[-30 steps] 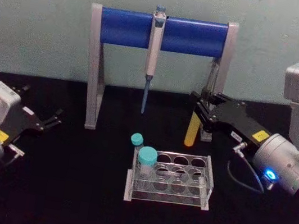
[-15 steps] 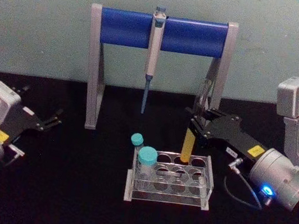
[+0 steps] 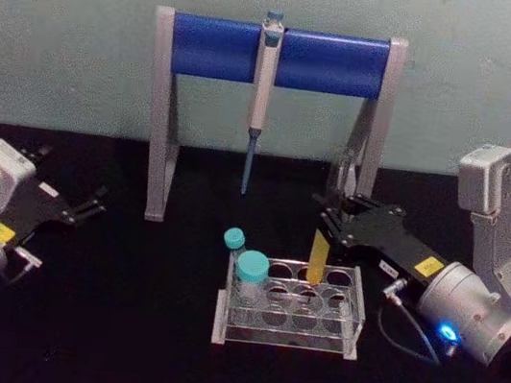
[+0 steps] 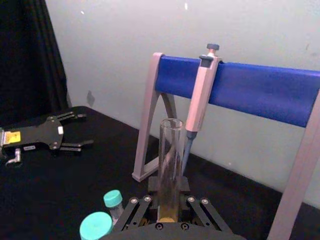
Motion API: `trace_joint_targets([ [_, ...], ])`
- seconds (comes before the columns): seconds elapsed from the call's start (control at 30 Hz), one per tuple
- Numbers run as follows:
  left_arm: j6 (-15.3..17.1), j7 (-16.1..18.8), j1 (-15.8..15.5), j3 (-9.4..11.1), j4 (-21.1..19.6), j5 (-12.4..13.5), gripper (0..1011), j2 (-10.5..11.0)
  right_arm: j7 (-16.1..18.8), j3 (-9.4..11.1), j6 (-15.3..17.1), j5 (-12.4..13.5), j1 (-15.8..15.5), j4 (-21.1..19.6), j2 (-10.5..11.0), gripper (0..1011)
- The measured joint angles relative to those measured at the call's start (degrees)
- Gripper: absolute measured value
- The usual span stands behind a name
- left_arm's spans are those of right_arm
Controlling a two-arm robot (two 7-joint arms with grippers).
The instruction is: Pick up the test tube from the test tube rack, shake it, then place it back into the test tube rack.
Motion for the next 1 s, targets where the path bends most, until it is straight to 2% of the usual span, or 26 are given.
trace_joint_targets([
  [0.67,0.0,0.0,0.0,0.0,0.0,0.0,1010,0.0,1.7,-0.5,-2.1,-1.7,0.0,3.5,-1.1,235],
  [1.0,0.0,0.0,0.0,0.0,0.0,0.0,1010,0.0,2.3,-1.0,-2.1,-2.3,0.0,5.1,-1.5,235],
])
